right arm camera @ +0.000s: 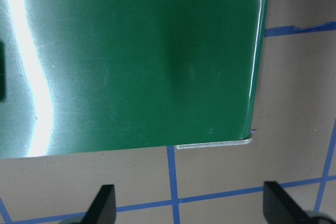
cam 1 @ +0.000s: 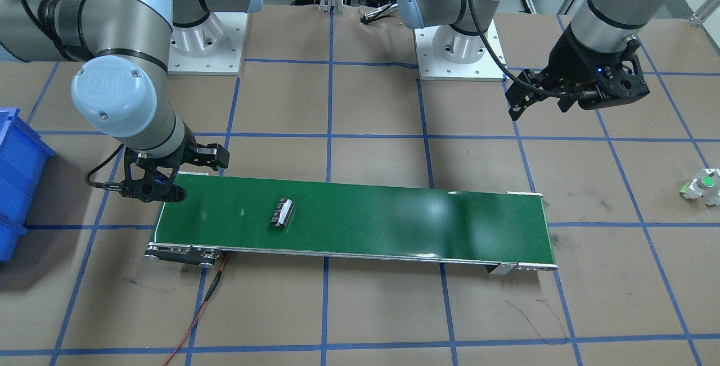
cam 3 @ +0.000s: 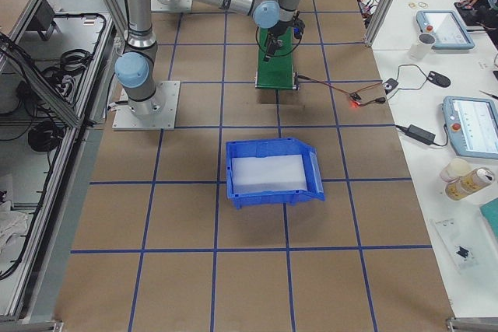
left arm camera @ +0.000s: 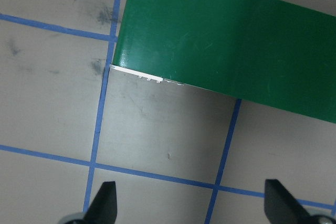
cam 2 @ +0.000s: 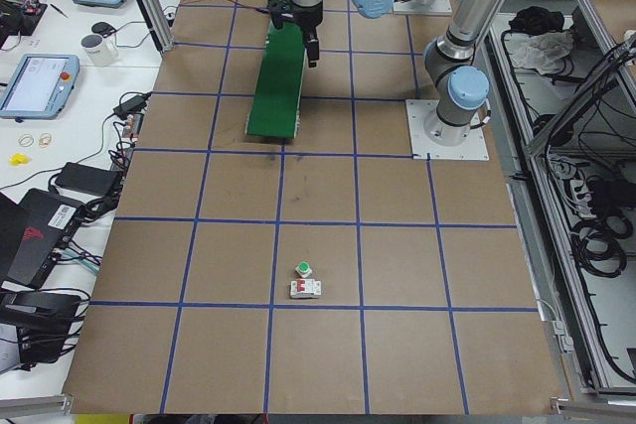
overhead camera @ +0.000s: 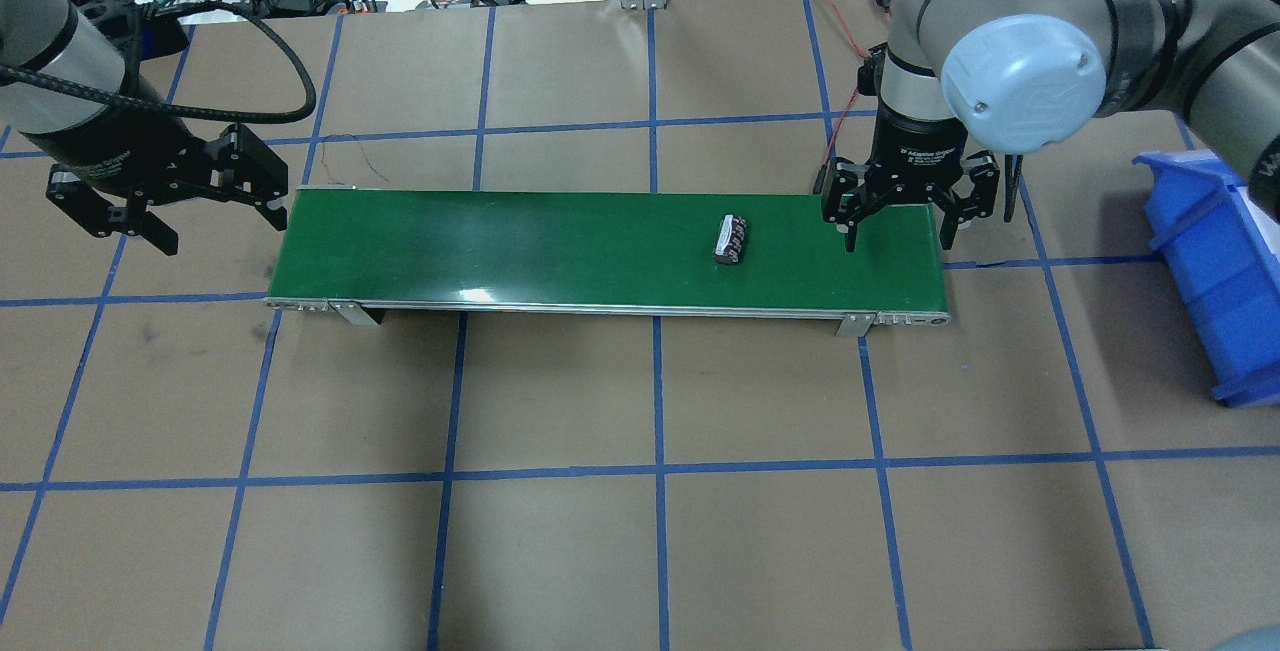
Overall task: Move capacitor from left to right
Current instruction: 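Lower the right gripper onto the capacitor on the belt and grasp it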
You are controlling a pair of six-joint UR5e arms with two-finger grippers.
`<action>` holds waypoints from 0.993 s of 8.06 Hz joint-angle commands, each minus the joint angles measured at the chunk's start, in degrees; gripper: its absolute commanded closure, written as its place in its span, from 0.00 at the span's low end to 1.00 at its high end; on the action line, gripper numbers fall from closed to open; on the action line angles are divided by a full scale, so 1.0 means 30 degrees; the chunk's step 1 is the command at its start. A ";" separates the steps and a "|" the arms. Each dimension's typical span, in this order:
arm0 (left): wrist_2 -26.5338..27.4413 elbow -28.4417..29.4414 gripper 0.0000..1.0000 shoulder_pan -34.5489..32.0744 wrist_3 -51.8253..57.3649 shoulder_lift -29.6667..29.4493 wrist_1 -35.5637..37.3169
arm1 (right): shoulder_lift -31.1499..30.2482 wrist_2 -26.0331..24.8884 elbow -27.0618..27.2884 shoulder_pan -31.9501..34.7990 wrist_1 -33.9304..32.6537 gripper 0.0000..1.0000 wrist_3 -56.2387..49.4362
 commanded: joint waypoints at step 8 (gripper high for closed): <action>-0.1169 -0.0019 0.00 0.0141 -0.1288 -0.1495 0.1410 | 0.1506 0.3718 0.2563 0.0001 -0.6314 0.00 0.1904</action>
